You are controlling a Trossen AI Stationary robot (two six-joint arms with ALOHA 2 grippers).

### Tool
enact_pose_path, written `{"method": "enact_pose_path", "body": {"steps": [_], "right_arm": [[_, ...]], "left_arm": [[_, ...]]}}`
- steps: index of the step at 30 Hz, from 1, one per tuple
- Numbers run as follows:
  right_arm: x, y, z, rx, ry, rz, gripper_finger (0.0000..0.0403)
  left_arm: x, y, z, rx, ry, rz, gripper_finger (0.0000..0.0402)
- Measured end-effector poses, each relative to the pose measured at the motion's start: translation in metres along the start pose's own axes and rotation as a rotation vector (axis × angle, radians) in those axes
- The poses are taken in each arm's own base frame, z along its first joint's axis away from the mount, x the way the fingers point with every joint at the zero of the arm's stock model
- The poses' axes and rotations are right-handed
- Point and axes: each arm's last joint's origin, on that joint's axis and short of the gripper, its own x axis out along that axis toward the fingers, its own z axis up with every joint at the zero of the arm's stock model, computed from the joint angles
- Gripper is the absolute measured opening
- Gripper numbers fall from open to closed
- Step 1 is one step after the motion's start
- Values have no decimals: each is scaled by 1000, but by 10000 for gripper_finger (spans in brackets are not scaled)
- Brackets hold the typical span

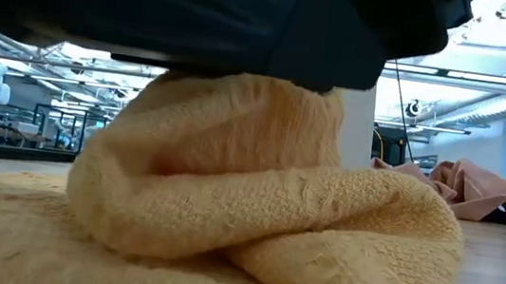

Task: Fold towel
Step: Fold the yellow towel

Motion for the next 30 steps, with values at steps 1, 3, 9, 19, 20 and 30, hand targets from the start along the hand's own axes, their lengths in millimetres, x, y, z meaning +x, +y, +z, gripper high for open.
{"method": "enact_pose_path", "body": {"steps": [1, 3, 9, 19, 20, 30], "right_arm": [[0, 0, 0, -2, 12, 1, 8], [-1, 1, 0, -9, 45, 6, 8], [-7, 8, 5, -31, 164, 23, 8], [-24, 26, 13, -28, 345, -38, 9], [-25, 29, 12, -23, 351, -16, 9], [-29, 47, 12, -10, 355, 55, 24]], "left_arm": [[2, -1, 2, 25, 17, 7, 110], [2, -3, 8, 85, 51, 17, 110], [-3, -4, 21, 229, 152, 118, 110], [-14, 11, 17, 47, 482, 99, 110], [-16, 9, 16, 47, 481, 92, 110], [-18, 3, 38, 177, 371, 104, 110]]}}
